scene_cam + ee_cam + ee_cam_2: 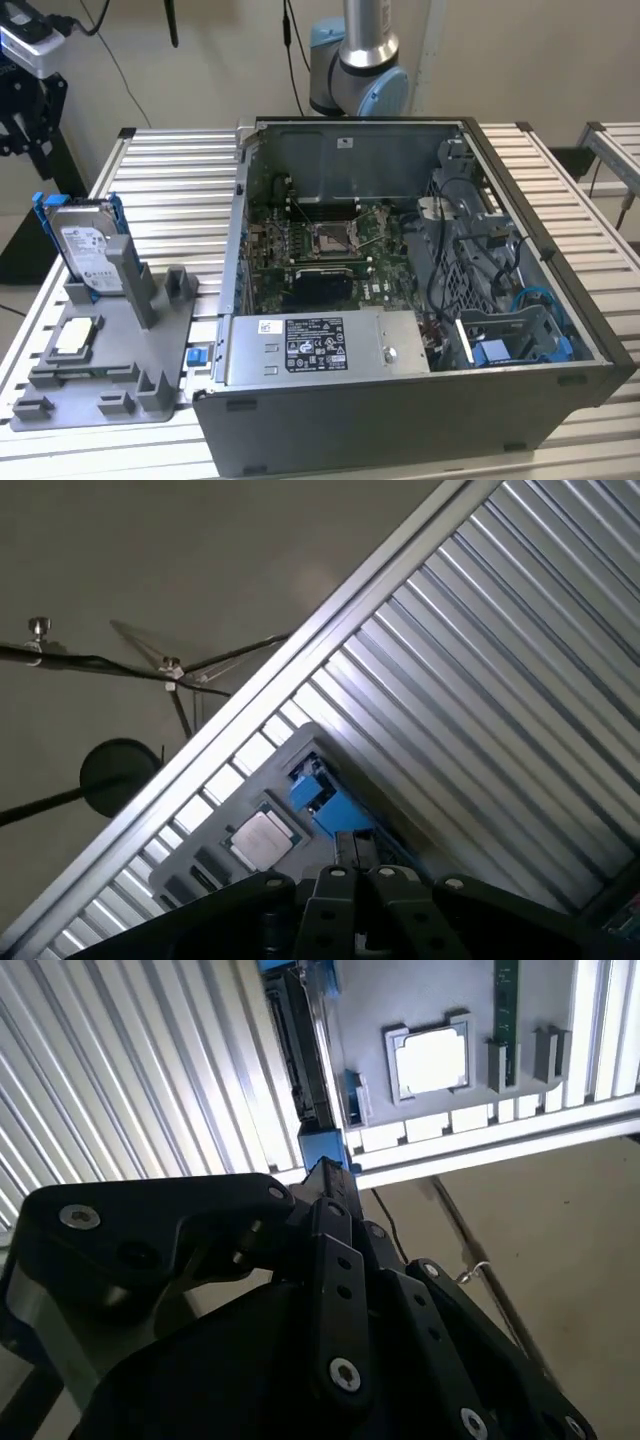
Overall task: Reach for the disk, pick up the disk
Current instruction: 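Pick up the disk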
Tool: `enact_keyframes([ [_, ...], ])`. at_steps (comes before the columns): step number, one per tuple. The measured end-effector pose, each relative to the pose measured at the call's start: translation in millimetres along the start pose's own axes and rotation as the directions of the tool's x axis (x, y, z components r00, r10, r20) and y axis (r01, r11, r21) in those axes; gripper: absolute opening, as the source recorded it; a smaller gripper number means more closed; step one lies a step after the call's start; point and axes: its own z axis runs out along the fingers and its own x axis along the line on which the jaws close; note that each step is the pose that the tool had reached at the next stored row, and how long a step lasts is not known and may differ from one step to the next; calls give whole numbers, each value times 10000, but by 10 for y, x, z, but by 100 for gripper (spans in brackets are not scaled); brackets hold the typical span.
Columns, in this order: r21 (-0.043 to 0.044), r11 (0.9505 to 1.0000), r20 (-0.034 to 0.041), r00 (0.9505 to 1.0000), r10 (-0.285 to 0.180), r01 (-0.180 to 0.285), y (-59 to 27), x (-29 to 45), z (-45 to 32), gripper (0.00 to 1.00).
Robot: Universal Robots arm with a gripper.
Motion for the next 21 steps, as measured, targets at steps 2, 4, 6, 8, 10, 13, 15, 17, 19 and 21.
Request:
enact_keyframes([
  [2, 15, 9994, 16, 9994, -360, 360, 0, 0, 0, 0],
  [4, 29, 9973, 29, 9973, -730, 730, 0, 0, 0, 0],
  [6, 44, 9941, 42, 9941, -1084, 1084, 0, 0, 0, 0],
  [8, 62, 9894, 56, 9894, -1454, 1454, 0, 0, 0, 0],
  [10, 81, 9833, 70, 9833, -1821, 1820, 0, 0, 0, 0],
  [13, 109, 9720, 89, 9720, -2349, 2348, 0, 0, 0, 0],
  [15, 129, 9629, 101, 9629, -2698, 2697, 0, 0, 0, 0],
  [17, 162, 9522, 119, 9522, -3053, 3051, 0, 0, 0, 0],
  [19, 204, 9408, 140, 9408, -3387, 3383, 0, 0, 0, 0],
  [21, 237, 9280, 156, 9280, -3723, 3719, 0, 0, 0, 0],
])
